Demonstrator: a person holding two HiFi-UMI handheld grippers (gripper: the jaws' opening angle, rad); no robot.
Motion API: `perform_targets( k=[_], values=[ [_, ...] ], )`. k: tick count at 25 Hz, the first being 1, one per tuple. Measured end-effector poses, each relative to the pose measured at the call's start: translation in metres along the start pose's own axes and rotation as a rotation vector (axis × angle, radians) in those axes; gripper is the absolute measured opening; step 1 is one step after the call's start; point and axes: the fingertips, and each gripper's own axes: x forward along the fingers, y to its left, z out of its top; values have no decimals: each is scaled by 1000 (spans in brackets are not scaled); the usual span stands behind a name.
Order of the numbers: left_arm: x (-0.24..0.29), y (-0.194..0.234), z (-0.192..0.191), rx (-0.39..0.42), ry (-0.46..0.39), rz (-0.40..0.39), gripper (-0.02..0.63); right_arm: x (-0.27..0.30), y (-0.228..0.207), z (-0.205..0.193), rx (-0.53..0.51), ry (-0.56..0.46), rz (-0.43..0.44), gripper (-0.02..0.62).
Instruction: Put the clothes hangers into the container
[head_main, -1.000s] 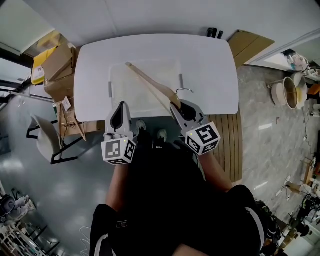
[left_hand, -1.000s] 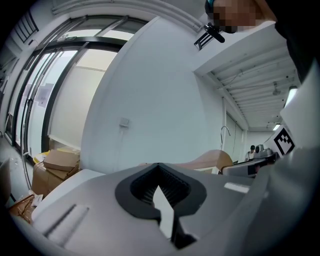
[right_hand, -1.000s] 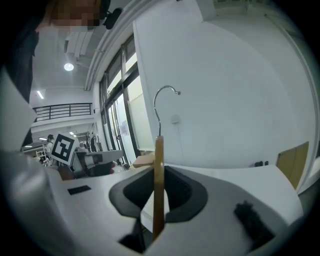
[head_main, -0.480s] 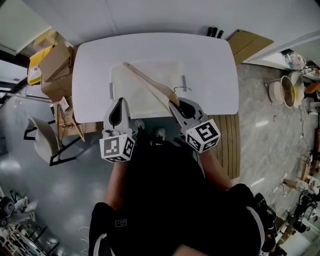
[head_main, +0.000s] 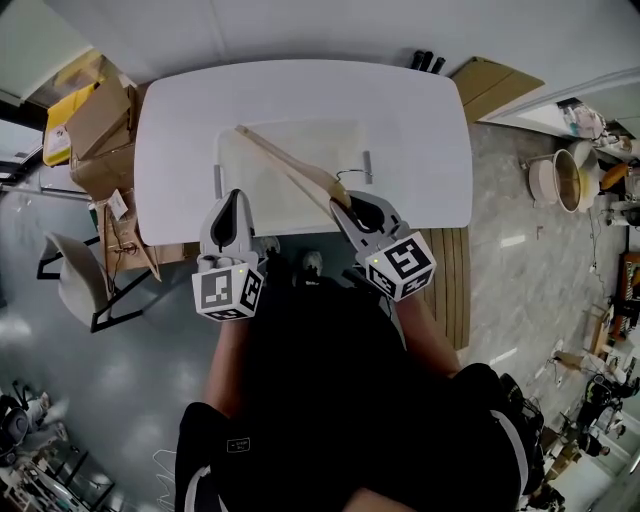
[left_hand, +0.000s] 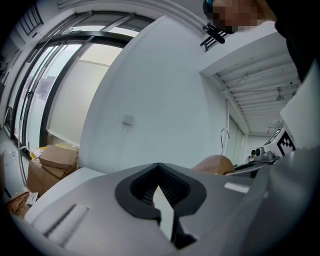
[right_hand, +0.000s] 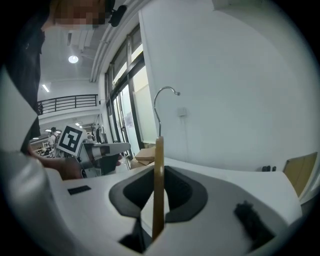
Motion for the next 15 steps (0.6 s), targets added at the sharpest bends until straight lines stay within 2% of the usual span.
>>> perform_targets(
  k=[15],
  values=[
    [18, 21, -2, -24, 14, 21, 3, 27, -6, -1, -22, 51, 32, 63]
  ],
)
